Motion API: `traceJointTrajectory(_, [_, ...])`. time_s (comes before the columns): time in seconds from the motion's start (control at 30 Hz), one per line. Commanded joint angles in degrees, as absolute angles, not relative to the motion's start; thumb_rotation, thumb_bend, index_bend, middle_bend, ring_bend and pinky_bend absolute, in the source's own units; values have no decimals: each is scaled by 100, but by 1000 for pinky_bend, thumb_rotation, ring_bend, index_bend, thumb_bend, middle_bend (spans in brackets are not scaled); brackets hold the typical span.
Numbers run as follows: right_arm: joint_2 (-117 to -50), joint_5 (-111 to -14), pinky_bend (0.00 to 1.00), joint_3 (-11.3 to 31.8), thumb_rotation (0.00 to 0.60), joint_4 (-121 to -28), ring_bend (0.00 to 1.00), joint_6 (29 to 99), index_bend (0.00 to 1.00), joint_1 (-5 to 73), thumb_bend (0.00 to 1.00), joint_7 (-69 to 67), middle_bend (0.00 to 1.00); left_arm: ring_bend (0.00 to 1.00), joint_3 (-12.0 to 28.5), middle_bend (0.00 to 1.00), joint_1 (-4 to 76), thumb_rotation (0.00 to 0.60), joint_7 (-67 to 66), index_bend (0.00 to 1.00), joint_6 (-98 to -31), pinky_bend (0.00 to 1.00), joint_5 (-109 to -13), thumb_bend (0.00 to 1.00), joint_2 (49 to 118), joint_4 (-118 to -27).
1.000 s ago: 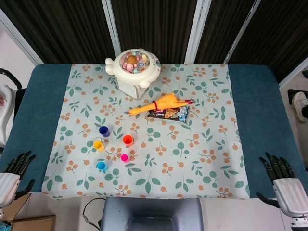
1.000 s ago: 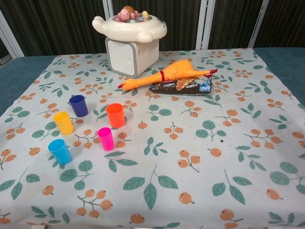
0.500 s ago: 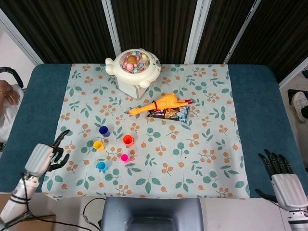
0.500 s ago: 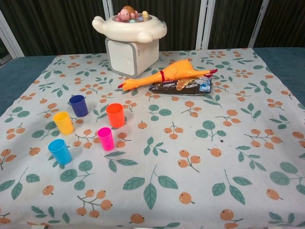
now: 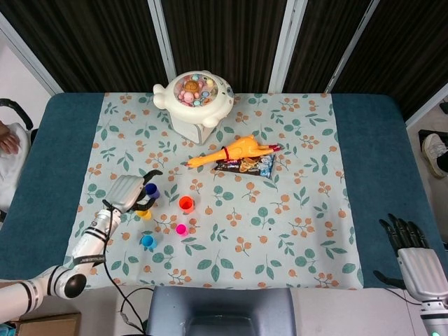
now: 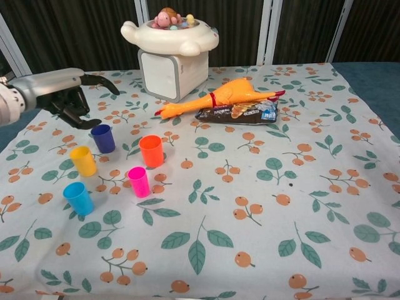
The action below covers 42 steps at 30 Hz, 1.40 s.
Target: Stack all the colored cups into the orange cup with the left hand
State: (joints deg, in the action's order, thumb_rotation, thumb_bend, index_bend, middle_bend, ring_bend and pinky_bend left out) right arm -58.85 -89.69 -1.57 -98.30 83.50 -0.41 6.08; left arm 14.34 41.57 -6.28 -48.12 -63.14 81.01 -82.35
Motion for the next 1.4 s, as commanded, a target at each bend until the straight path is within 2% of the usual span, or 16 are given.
traceJointTrajectory(0.03, [-5864, -8970, 0, -148, 600, -9825, 0, 8389, 0, -50, 213, 560, 0, 1000, 1505, 1000, 4462, 600, -1122, 229, -4563, 1000, -5722, 362, 8375, -7912])
traceJointTrajectory(0.6, [-5805, -9049, 0, -178, 600, -9815, 0, 8492, 0, -80, 212, 428, 0, 1000, 1145, 1000, 4776, 600, -1879, 248, -4399, 1000, -4960, 349, 8647, -7284])
traceJointTrajectory(1.0, [-5799, -9050, 0, -177, 600, -9817, 0, 8511, 0, -84, 212, 420, 0, 1000, 1044, 1000, 4821, 600, -1928, 346, -4342, 1000, -4862, 347, 8645, -7134])
traceJointTrajectory(1.4, [-5783, -9083, 0, -187, 600, -9821, 0, 8574, 0, -110, 213, 402, 0, 1000, 989, 1000, 4771, 600, -1746, 503, -4549, 1000, -5233, 341, 8835, -6868])
